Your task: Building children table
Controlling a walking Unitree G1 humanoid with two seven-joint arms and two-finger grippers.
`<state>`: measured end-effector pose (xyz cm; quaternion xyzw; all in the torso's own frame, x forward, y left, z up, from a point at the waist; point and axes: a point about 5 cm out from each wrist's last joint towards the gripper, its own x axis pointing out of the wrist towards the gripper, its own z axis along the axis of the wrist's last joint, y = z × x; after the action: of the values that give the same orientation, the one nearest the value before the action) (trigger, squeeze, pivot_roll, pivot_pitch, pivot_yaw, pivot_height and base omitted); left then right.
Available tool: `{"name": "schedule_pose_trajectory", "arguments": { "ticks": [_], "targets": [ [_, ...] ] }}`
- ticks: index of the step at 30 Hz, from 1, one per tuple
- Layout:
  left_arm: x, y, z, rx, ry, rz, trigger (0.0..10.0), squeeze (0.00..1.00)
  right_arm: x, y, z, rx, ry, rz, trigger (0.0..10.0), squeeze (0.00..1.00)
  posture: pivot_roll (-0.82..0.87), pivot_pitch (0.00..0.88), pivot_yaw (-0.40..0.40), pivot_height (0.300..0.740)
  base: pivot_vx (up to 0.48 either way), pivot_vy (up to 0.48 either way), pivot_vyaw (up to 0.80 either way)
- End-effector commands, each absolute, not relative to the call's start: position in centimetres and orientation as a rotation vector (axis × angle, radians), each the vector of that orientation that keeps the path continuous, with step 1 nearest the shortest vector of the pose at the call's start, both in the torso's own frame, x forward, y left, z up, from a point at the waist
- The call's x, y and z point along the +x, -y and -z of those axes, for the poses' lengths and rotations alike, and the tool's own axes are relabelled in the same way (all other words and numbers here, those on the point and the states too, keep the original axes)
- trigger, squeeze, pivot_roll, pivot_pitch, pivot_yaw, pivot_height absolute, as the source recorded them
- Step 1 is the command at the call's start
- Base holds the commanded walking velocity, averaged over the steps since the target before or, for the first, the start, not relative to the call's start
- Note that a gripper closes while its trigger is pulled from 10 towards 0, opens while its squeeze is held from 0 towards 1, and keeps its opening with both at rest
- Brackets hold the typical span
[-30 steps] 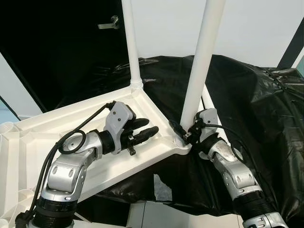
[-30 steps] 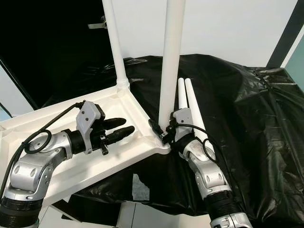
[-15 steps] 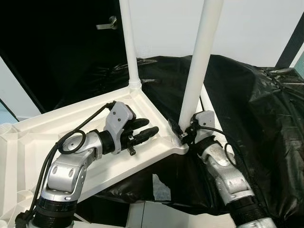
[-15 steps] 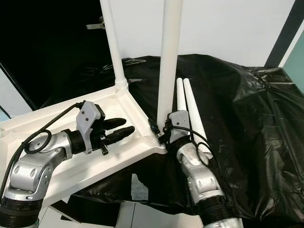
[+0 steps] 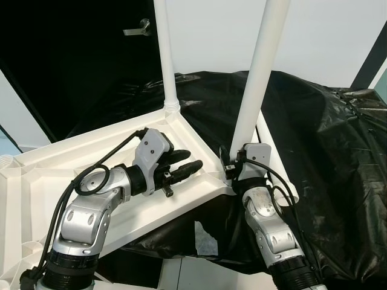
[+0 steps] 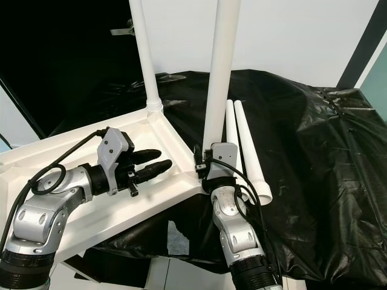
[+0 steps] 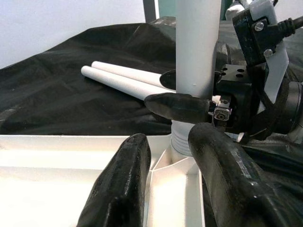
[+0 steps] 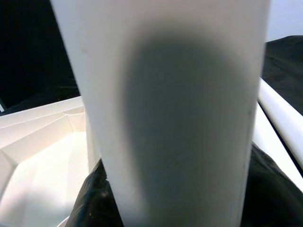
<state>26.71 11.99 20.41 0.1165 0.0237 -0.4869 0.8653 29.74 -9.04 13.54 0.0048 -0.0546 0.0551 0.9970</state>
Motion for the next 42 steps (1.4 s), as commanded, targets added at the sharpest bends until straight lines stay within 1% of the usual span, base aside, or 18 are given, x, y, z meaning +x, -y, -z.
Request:
{"name": "schedule_pose_trajectory", "arguments": {
  "ticks": [1, 3, 10, 12, 15, 18, 21, 22, 23, 25, 26, 27, 28, 31, 35, 40, 42],
  "targets": [
    [27.1, -12.2, -20.6, 0.262, -0.030, 0.941, 10.0, 0.00, 29.4, 10.1, -11.2, 0.017, -0.003, -0.054, 10.0, 0.00, 0.09, 0.000, 0.007, 0.740, 0.000, 0.000, 0.00],
    [27.0, -12.2, -20.5, 0.263, -0.033, 0.943, 10.0, 0.00, 29.4, 10.2, -11.7, 0.105, 0.015, -0.033, 10.0, 0.00, 0.09, 0.000, 0.009, 0.740, 0.000, 0.000, 0.00],
    [27.1, -12.1, -20.5, 0.266, -0.033, 0.947, 10.0, 0.00, 29.3, 10.2, -11.8, 0.163, 0.016, -0.022, 10.0, 0.00, 0.09, 0.000, 0.011, 0.740, 0.000, 0.000, 0.00],
    [27.1, -12.1, -20.5, 0.267, -0.033, 0.948, 10.0, 0.00, 29.3, 10.1, -11.9, 0.222, 0.014, -0.024, 10.0, 0.00, 0.08, 0.000, 0.013, 0.740, 0.000, 0.000, 0.00],
    [27.1, -12.1, -20.5, 0.268, -0.033, 0.950, 10.0, 0.00, 29.3, 10.0, -11.8, 0.193, 0.005, -0.032, 10.0, 0.00, 0.08, 0.000, 0.014, 0.740, 0.000, 0.000, 0.00],
    [27.1, -12.1, -20.5, 0.268, -0.033, 0.951, 10.0, 0.00, 29.4, 10.0, -11.6, 0.237, -0.013, -0.026, 10.0, 0.00, 0.09, 0.000, 0.014, 0.740, 0.000, 0.000, 0.00],
    [27.1, -12.1, -20.5, 0.270, -0.032, 0.952, 10.0, 0.00, 29.4, 10.0, -11.5, 0.156, -0.007, -0.037, 10.0, 0.00, 0.09, 0.000, 0.015, 0.740, 0.000, 0.000, 0.00],
    [27.1, -12.1, -20.5, 0.270, -0.032, 0.952, 10.0, 0.00, 29.4, 10.0, -11.5, 0.156, -0.007, -0.037, 10.0, 0.00, 0.09, 0.000, 0.015, 0.740, 0.000, 0.000, 0.00],
    [27.1, -12.2, -20.6, 0.271, -0.032, 0.952, 10.0, 0.00, 29.4, 9.9, -11.6, 0.105, 0.007, -0.061, 10.0, 0.00, 0.09, 0.000, 0.015, 0.740, 0.000, 0.000, 0.00],
    [27.1, -12.2, -20.6, 0.272, -0.032, 0.952, 10.0, 0.00, 29.4, 9.9, -11.7, 0.083, 0.019, -0.075, 10.0, 0.00, 0.09, 0.000, 0.015, 0.740, 0.000, 0.000, 0.00],
    [27.2, -12.1, -20.6, 0.272, -0.030, 0.953, 10.0, 0.00, 29.5, 9.9, -12.1, -0.010, 0.046, -0.106, 10.0, 0.00, 0.08, 0.000, 0.018, 0.740, 0.000, 0.000, 0.00],
    [27.2, -12.1, -20.6, 0.272, -0.030, 0.953, 10.0, 0.00, 29.5, 9.9, -12.1, -0.010, 0.046, -0.106, 10.0, 0.00, 0.08, 0.000, 0.018, 0.740, 0.000, 0.000, 0.00],
    [27.2, -12.1, -20.7, 0.272, -0.030, 0.953, 10.0, 0.00, 29.5, 10.0, -12.2, -0.058, 0.053, -0.112, 10.0, 0.00, 0.08, 0.000, 0.018, 0.740, 0.000, 0.000, 0.00],
    [27.2, -12.1, -20.7, 0.272, -0.029, 0.954, 10.0, 0.00, 29.6, 10.2, -12.0, -0.046, 0.030, -0.107, 10.0, 0.00, 0.08, 0.000, 0.017, 0.740, 0.000, 0.000, 0.00],
    [27.2, -12.1, -20.8, 0.272, -0.026, 0.955, 10.0, 0.00, 29.6, 10.2, -11.8, -0.102, 0.027, -0.134, 10.0, 0.00, 0.08, 0.000, 0.016, 0.740, 0.000, 0.000, 0.00],
    [27.2, -12.1, -20.7, 0.271, -0.026, 0.955, 10.0, 0.00, 29.5, 10.3, -12.0, -0.094, 0.046, -0.149, 10.0, 0.00, 0.08, 0.000, 0.016, 0.740, 0.000, 0.000, 0.00],
    [27.2, -12.1, -20.7, 0.270, -0.026, 0.954, 10.0, 0.00, 29.6, 10.4, -12.3, -0.152, 0.068, -0.173, 10.0, 0.00, 0.08, 0.000, 0.016, 0.740, 0.000, 0.000, 0.00]
  ]
}}
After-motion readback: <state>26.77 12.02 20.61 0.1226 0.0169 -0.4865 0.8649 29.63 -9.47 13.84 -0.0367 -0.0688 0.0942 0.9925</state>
